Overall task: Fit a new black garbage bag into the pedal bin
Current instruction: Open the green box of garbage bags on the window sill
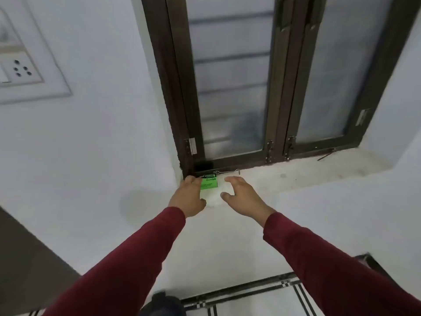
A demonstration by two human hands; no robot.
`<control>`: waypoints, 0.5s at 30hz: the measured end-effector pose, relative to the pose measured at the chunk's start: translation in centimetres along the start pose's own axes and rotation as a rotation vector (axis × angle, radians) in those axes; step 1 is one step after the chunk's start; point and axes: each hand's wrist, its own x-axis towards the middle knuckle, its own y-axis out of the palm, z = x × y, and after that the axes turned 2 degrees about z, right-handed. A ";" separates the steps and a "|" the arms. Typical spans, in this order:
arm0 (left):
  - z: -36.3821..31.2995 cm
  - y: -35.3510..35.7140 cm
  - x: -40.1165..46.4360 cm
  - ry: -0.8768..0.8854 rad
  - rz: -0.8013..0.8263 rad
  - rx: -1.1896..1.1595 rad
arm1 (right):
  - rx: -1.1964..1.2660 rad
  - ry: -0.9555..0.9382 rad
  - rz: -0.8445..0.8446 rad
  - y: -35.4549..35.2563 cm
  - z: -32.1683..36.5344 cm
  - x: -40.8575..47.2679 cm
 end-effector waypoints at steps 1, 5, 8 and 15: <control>0.1 0.6 1.6 -0.015 0.059 0.019 | 0.019 0.014 0.024 0.4 -0.7 1.4; 0.6 2.6 8.5 -0.098 0.190 0.123 | 0.043 0.090 0.141 1.8 -4.1 7.9; 1.3 3.6 11.9 -0.136 0.237 0.201 | 0.091 0.138 0.208 2.5 -5.2 11.5; 2.9 5.2 17.6 -0.211 0.261 0.343 | 0.113 0.191 0.292 4.3 -6.7 18.0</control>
